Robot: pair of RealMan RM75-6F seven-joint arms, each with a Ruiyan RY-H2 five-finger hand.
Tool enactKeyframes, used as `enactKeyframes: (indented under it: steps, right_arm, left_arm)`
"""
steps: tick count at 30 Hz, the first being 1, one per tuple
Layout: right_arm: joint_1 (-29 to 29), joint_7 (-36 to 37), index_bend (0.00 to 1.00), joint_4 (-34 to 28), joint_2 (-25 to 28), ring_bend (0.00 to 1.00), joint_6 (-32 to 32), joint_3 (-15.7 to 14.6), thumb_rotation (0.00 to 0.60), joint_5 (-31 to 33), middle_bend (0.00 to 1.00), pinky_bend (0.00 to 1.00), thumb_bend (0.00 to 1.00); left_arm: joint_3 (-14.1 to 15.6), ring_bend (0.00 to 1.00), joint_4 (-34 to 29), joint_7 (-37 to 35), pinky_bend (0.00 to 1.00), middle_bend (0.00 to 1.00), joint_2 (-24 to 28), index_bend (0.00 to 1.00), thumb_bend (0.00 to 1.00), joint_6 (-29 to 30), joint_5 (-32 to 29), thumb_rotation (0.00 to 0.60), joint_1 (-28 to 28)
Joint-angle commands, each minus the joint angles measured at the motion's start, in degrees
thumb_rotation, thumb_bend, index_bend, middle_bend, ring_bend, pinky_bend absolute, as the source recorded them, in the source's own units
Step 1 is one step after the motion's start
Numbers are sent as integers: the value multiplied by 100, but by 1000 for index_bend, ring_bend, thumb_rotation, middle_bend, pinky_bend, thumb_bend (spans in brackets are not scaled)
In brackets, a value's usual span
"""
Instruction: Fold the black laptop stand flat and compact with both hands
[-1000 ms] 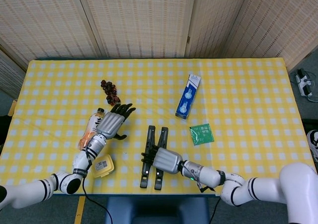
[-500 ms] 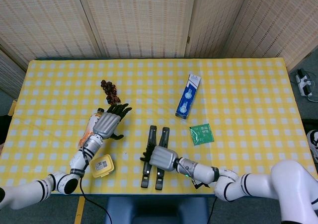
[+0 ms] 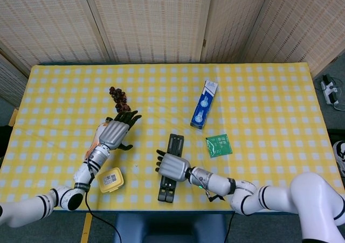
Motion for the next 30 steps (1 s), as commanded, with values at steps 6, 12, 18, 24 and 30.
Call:
enactKeyframes:
  steps: [6,12,18,24,30]
  right_arm:
    - [227,394,588,455,-184,306,277,-37,600,-455,491,112,235]
    - [215,179,53,388,-145,132,143,-6,600,-231,114,37,235]
    - [-177,73,0,-89,205,129,761,78,600,-27,43,36,236]
    - [-653,4,0,-685,700,134,1429,126,600,172,83,36,236]
    - [-1755,-8,89,-1609,1620,204,2955,67,600,352,219,48,235]
  left_arm:
    - [-2,0,-26,85,0,0,102,0,223,83,-3,600,39]
    - [-30,0,-99,128,0,0,183,0,223,220,-26,600,109]
    - [-19,0,-337,216,0,0,425,0,223,395,-7,600,228]
    - [-38,0,-607,319,0,0,707,8,243,599,-105,600,394]
    - [193,0,-640,644,0,7,1081,74,262,1536,244,600,934]
